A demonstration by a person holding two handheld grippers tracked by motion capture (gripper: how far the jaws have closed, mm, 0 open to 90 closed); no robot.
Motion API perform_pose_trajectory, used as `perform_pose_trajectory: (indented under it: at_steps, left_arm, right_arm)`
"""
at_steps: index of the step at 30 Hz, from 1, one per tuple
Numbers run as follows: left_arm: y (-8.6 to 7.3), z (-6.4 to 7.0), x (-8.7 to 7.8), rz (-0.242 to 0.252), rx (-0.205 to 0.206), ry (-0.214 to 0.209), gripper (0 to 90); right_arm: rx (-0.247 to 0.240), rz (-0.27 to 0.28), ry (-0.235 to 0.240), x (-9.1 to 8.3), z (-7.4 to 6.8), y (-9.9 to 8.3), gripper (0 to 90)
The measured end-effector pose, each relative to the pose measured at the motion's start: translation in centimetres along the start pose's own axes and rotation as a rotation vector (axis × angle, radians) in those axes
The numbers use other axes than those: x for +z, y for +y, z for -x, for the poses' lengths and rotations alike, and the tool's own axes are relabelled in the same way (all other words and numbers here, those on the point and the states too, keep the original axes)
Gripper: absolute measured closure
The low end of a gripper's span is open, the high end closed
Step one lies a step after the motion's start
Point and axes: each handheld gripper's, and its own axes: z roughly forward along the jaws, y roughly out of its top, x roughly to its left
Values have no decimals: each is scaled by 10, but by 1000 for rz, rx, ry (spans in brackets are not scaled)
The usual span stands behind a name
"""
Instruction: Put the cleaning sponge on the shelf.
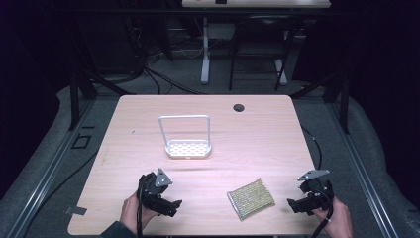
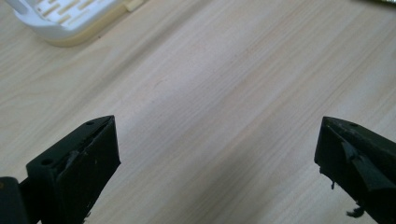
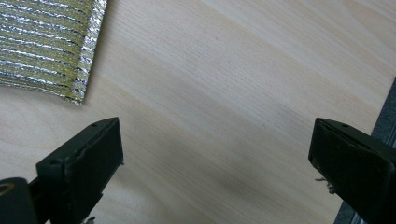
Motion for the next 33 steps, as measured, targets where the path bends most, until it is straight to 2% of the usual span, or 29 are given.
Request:
perform_pose_trajectory:
  at_steps: [5, 9, 14, 22, 29, 33]
  left_arm:
    - [2, 2, 1, 6, 6, 0, 0]
    - [7, 7, 5, 3, 31, -14, 0]
    - [10, 13, 6, 10, 31, -37, 0]
    - [24, 36, 11, 11, 83, -92, 0]
    - [33, 56, 16, 10, 139, -118, 0]
    - [40, 61, 19, 17, 150, -127, 0]
  right_arm:
    - [-9, 10, 1, 1, -1, 0, 23]
    - [-11, 14, 1, 1, -1, 0, 24]
    - [-23, 8, 5, 3, -3, 3, 25]
    - [-38, 10, 19, 7, -5, 11, 25]
    - [-45, 3, 10, 9, -6, 17, 24]
    - [-62, 8, 9, 9, -8, 18, 24]
